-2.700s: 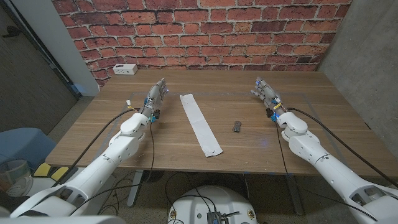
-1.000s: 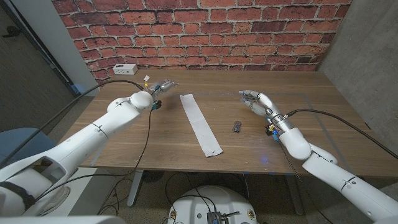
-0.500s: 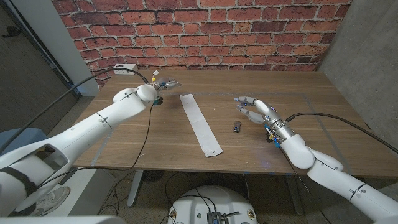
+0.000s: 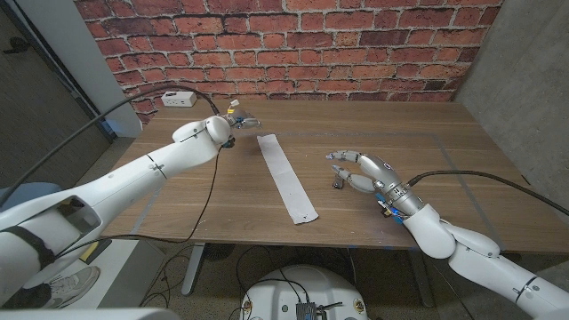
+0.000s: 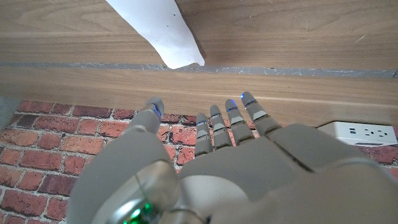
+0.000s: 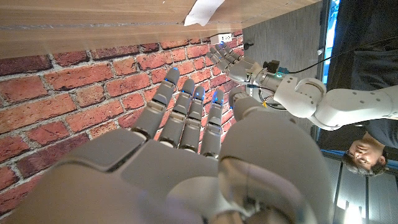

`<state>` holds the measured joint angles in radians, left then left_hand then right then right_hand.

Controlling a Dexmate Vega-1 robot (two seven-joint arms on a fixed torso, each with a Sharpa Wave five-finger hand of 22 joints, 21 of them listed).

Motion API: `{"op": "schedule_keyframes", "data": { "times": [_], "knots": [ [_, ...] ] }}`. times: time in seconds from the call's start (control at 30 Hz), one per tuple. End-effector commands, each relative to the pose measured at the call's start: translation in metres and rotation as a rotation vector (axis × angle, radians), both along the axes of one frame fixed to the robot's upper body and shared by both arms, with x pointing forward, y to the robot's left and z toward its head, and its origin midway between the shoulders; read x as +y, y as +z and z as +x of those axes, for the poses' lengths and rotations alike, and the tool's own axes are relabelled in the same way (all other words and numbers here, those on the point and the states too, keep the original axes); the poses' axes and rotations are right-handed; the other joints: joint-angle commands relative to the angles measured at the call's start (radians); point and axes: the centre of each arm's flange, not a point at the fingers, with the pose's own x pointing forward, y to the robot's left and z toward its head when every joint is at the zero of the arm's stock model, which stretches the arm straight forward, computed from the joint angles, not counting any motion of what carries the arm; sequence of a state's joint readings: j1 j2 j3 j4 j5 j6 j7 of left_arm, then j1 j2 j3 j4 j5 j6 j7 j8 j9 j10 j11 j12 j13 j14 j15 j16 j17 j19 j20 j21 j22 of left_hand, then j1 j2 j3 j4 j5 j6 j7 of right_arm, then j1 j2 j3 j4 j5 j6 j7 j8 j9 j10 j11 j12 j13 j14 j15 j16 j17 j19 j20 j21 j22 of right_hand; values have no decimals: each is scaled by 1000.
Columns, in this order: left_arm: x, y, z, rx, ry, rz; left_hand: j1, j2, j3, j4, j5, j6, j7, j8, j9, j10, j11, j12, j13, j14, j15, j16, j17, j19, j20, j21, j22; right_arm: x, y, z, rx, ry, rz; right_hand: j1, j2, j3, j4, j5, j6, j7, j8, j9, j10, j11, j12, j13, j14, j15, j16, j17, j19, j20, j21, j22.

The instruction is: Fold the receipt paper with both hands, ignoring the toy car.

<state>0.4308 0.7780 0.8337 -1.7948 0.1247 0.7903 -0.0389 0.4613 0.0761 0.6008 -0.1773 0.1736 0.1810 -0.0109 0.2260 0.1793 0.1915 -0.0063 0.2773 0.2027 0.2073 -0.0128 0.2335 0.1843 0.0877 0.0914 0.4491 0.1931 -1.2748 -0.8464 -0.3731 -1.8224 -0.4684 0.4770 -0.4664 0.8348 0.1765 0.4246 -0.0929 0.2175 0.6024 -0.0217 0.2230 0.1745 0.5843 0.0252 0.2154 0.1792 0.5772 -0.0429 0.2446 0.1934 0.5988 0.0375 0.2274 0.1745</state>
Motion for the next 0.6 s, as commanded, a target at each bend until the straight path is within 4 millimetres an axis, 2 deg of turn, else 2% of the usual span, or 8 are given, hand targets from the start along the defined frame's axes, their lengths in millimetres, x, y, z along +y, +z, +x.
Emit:
{"op": "schedule_keyframes", "data": {
  "times": [0.03,0.33,0.6],
  "knots": [
    [-19,6,-4,0,66,142,23,-5,-9,2,-3,17,1,3,6,19,-4,6,4,29,-7,11,5,18,-3,7,5,14,-24,-22,-24,39,-84,10,1,11,-1,-4,17,0,2,4,14,0,0,2,14,-4,7,3,13,1,7,4],
    [-29,9,3,26,105,232,46,-11,-15,-1,-2,26,-5,1,6,31,-9,5,5,48,-18,15,6,37,-3,13,6,23,-38,-29,-28,45,-133,12,-1,18,-3,-7,26,-3,-1,4,20,-1,-3,2,19,-7,4,4,15,-1,7,4],
    [-35,10,7,34,130,287,90,-22,-23,-7,-2,47,-23,1,7,49,-27,5,6,70,-37,18,6,61,-18,20,5,34,-49,-33,-23,66,-173,20,-2,30,-11,-9,28,-6,-7,4,23,-7,-8,3,20,-12,-1,3,16,-4,5,4]
  ]
}}
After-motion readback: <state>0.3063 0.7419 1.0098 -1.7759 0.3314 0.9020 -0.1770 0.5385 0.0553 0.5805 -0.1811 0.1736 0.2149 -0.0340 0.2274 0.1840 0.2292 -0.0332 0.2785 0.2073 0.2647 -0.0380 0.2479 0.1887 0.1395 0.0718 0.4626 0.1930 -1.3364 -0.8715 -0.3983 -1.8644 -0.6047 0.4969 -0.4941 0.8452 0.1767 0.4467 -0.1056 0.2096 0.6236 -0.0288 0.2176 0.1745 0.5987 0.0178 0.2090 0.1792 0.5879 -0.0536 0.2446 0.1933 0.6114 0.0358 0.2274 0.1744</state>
